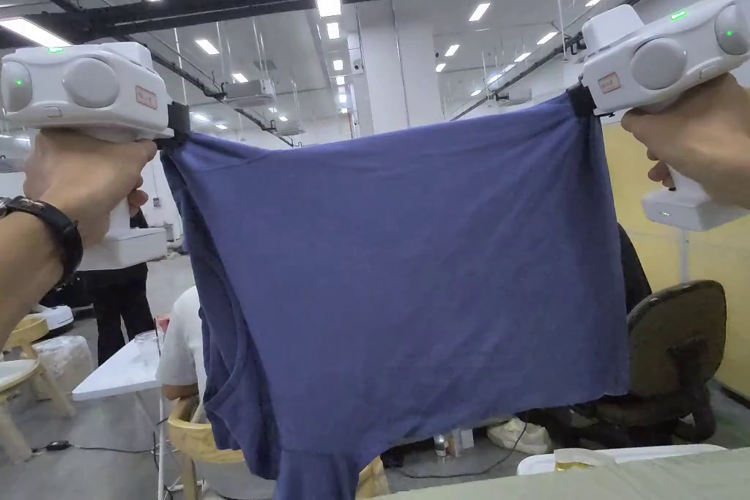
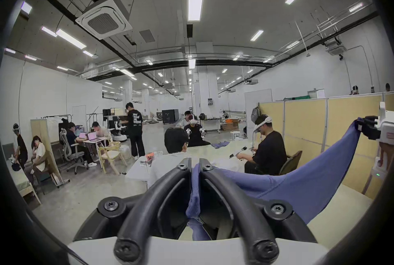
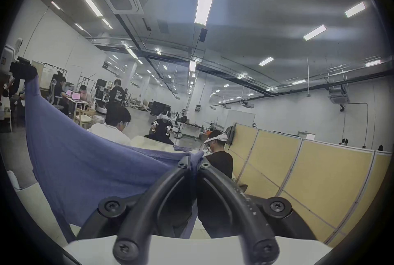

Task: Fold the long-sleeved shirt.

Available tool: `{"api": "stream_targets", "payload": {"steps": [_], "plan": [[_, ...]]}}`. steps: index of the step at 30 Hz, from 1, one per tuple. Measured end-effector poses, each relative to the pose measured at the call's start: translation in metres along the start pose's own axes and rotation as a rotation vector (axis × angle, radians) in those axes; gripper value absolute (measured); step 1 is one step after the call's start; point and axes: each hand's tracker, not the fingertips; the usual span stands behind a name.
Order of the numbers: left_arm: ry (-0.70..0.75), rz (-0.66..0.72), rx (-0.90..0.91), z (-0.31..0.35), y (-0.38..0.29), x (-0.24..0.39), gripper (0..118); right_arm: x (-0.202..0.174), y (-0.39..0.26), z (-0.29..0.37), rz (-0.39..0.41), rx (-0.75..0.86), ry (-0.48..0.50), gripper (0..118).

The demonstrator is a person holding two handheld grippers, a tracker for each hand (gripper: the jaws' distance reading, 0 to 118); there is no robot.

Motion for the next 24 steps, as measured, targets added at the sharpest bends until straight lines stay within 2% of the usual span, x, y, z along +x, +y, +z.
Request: {"api": "stream_targets", "payload": {"steps": [8, 11, 14, 21, 24], "plan": [[-0.01, -0.027, -0.052, -0.013, -0.072, 0.016, 4, -0.023, -0.078, -0.035, -0.031, -0.077, 0.031, 5], [-0.026, -0.033, -0.111, -0.011, -0.104, 0.012, 5, -0.031, -0.118, -0.031, -0.078, -0.135, 0.057, 5], [-0.033, -0.042, -0.151, 0.002, -0.135, 0.012, 4, -0.038, -0.155, -0.017, -0.147, -0.194, 0.098, 5], [-0.048, -0.017, -0.292, 0.052, -0.209, 0.013, 4, -0.074, -0.236, 0.043, -0.117, -0.339, 0.159, 5], [-0.067, 0.001, -0.332, 0.088, -0.241, 0.013, 4, -0.081, -0.27, 0.076, -0.167, -0.375, 0.176, 5]]}}
